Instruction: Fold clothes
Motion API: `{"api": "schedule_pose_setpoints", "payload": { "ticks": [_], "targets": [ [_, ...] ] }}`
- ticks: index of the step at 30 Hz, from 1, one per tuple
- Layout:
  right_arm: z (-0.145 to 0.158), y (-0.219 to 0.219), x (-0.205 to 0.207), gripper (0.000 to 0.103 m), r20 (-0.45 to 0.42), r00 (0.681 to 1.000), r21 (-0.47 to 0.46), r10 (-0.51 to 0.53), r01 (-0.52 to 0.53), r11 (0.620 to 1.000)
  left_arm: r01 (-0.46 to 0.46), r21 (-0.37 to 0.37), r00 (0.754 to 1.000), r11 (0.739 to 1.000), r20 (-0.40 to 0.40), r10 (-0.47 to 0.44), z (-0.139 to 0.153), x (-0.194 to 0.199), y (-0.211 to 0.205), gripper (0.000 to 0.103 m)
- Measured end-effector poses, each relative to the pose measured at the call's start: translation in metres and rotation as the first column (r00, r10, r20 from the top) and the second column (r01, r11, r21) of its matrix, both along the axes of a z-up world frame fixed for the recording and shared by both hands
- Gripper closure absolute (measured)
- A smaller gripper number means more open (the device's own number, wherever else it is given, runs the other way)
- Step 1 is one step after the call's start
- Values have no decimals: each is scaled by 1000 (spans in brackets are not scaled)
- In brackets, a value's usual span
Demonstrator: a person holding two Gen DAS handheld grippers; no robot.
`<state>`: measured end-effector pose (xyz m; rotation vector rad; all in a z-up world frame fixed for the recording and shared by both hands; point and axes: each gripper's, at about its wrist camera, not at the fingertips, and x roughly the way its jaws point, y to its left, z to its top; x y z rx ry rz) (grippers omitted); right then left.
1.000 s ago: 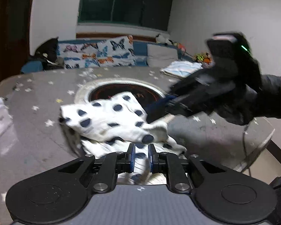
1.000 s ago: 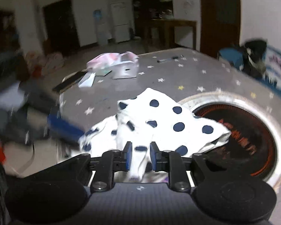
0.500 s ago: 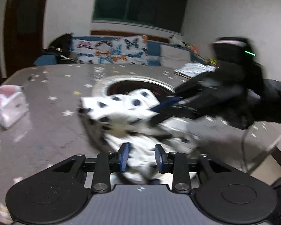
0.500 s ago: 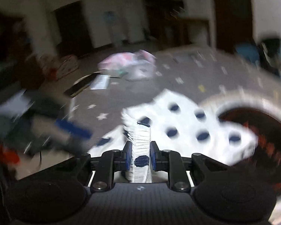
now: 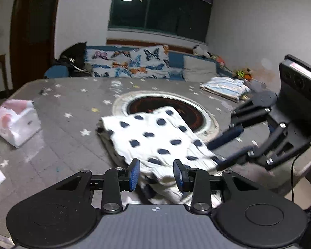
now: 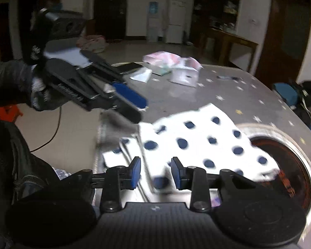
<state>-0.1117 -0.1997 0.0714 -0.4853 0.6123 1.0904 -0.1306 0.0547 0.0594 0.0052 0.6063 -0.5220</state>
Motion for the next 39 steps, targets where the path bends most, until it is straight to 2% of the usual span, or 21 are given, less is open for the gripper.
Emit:
{"api": "schedule_pose_setpoints", "payload": {
  "ticks": [5, 8, 9, 10, 11, 14, 18, 22, 25, 29, 32, 35, 39],
  "targets": [
    [-8, -10, 0, 72, -17, 999, -29, -30, 30, 999, 5, 0, 999, 1000, -45, -5, -9, 2, -6, 64],
    [-15, -6, -2, 75, -5, 999, -39, -36, 35, 999, 10, 5, 998, 1000, -59, -10, -13, 2, -9, 67],
    [-16, -6, -1, 83, -4, 999, -38, -40, 40, 998, 11, 1, 998, 1000, -64, -11, -14, 3, -10, 73],
    [-15, -7, -1, 83, 1, 999, -34, -42, 42, 999, 11, 0, 998, 1000, -68, -11, -15, 3, -11, 80],
    [-14, -8, -2, 84, 6, 999, -30, -45, 45, 999, 8, 1, 998, 1000, -68, -8, -14, 4, -11, 91],
    [-6, -13, -4, 85, 27, 998, -12, -53, 53, 999, 1, -15, 999, 1000, -53, -2, -6, 0, -7, 97],
    [5, -23, -9, 85, 51, 997, 5, -59, 59, 998, 36, -27, 999, 999, -15, -36, 4, -12, -8, 98],
    [-3, -27, -12, 85, 24, 998, -11, -53, 54, 998, 47, 9, 998, 999, -41, -46, -8, -15, -13, 98],
    [-13, -25, -11, 85, 15, 998, -16, -62, 62, 998, 36, -5, 996, 999, -82, -37, -15, -11, -7, 98],
    [-13, -25, -10, 78, -17, 999, -25, -47, 47, 999, 50, 26, 997, 998, -68, -48, -11, -15, -2, 95],
    [0, -32, -8, 78, -51, 997, 22, -53, 54, 998, 35, 29, 998, 999, -54, -33, -2, -13, 5, 92],
    [11, -35, -3, 77, -60, 995, 74, -84, 88, 993, 26, 7, 1000, 1000, -4, -26, 11, -10, 6, 90],
    [5, -29, 10, 77, -80, 988, 99, -132, 139, 985, 51, -29, 998, 998, 26, -50, 16, 4, -9, 90]
  ]
}}
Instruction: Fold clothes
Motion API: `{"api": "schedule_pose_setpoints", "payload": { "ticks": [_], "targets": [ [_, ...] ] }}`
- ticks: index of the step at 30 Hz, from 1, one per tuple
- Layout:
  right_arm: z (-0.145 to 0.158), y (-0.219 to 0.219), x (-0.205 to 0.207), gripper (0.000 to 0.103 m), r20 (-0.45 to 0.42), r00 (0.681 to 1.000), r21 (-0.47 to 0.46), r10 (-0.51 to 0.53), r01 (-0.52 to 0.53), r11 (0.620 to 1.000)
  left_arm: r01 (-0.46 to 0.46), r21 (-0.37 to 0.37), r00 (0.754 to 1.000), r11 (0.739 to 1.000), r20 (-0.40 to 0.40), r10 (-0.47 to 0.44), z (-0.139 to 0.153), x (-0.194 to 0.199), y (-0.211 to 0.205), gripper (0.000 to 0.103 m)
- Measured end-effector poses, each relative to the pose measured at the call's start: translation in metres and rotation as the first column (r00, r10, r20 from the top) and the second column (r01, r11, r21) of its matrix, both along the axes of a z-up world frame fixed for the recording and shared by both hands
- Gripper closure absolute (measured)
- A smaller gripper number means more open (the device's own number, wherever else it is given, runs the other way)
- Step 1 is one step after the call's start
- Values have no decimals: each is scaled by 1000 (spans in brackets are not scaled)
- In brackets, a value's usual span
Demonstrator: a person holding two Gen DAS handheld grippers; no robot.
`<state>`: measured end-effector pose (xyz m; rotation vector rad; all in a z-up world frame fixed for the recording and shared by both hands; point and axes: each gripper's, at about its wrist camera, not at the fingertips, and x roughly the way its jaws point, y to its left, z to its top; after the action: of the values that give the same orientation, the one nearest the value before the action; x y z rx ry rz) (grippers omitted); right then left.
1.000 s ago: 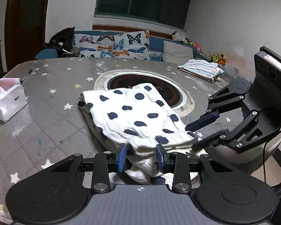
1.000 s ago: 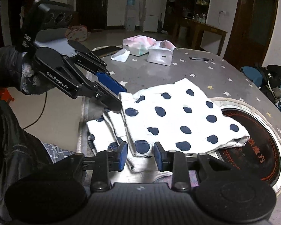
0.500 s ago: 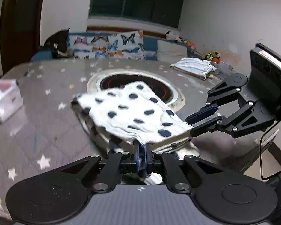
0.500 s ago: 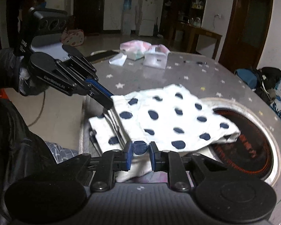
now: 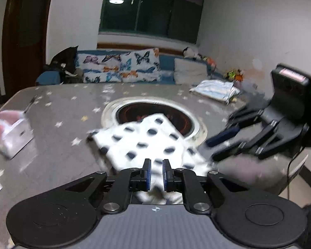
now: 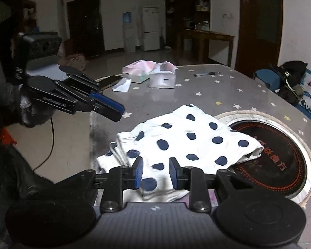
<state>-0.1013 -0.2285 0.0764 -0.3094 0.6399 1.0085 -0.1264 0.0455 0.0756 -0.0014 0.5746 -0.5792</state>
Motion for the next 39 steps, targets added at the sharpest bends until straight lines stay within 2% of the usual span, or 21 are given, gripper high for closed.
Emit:
{"api": "schedule_pose_setpoints", "payload": {
  "ticks": [3, 7, 11, 15, 18, 22, 26, 34, 39],
  "targets": [
    [-14, 8, 5, 77, -28, 1000, -10, -1, 1, 1000, 34, -25, 999, 999, -11, -34, -5, 14, -16, 90],
    [-30, 10, 6, 76, -83, 996, -1, -8, 8, 1000, 51, -29, 995, 998, -86, -53, -25, 27, -28, 90],
    [-29, 1, 10, 66, -107, 994, 6, -25, 25, 1000, 55, -25, 988, 998, -140, -58, -42, 30, -29, 90],
    [-16, -7, 24, 65, -78, 995, 31, -61, 63, 998, 47, -33, 989, 998, -139, -52, -41, 29, -26, 87],
    [-11, -5, 43, 65, -38, 993, 27, -116, 117, 993, 58, -27, 992, 998, -107, -60, -32, 26, -31, 74],
    [-17, 5, 76, 64, -13, 984, 10, -180, 180, 984, 101, -23, 992, 995, -80, -103, -28, 23, -43, 74],
    [-31, 15, 108, 64, -14, 971, -12, -239, 238, 971, 112, -12, 988, 994, -109, -113, -36, 24, -47, 74],
    [-56, 21, 148, 64, -1, 951, -72, -310, 309, 948, 104, -33, 985, 994, -132, -107, -43, 24, -42, 74],
    [-62, 22, 162, 64, 7, 941, -76, -337, 337, 939, 102, -38, 985, 994, -136, -106, -43, 24, -41, 73]
  ]
}}
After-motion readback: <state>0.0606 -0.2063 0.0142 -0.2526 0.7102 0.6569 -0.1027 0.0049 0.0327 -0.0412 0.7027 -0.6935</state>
